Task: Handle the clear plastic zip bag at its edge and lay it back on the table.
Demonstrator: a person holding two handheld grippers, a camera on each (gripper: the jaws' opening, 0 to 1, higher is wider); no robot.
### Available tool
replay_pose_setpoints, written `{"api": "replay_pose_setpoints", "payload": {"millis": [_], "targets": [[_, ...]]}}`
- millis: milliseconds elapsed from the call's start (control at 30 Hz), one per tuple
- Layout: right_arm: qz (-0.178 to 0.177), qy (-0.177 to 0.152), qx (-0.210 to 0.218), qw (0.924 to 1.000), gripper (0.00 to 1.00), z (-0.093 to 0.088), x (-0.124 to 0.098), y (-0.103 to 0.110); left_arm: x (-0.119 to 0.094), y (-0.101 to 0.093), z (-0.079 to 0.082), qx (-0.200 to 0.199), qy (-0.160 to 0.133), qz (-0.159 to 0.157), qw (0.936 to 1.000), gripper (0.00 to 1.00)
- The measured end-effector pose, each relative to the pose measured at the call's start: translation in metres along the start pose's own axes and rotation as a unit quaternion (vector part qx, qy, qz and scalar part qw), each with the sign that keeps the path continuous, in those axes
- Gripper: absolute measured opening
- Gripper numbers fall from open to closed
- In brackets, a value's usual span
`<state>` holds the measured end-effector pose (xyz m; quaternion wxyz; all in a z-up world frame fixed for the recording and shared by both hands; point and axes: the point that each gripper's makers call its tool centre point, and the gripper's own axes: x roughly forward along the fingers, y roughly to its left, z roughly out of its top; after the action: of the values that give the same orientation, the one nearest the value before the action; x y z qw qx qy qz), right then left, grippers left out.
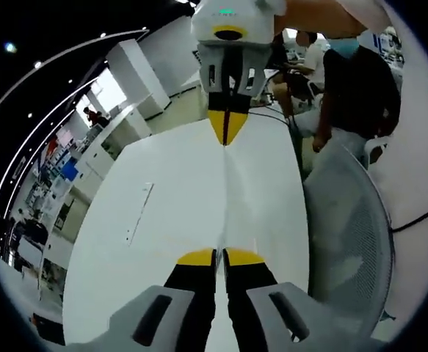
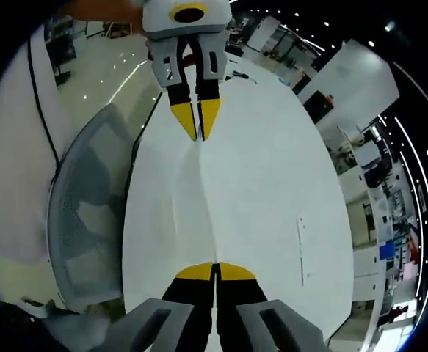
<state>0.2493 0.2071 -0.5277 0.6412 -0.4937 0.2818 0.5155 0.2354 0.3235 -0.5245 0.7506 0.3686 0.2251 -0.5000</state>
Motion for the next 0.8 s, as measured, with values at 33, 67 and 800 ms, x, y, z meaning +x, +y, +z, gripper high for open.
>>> {"api": "replay_pose_setpoints", "payload": {"millis": [33,67,800], "targets": [[0.0,0.0,0.0,1.0,0.0,0.0001,-0.0001,-0.0003,0.0,-0.0004,-0.0002,0.0,0.003,-0.003,1.0,0.01],[0.0,0.0,0.0,1.0,0.0,0.0002,-0.0002,-0.0002,0.0001,-0.0008,-0.0003,0.0,0.005,-0.005,1.0,0.01],[0.004,-0.006,0.002,1.0,0.0,0.003,-0.0024,-0.0008,0.0012,-0.0084,-0.0037,-0.005,0.056,-0.039,0.9977,0.0]]}}
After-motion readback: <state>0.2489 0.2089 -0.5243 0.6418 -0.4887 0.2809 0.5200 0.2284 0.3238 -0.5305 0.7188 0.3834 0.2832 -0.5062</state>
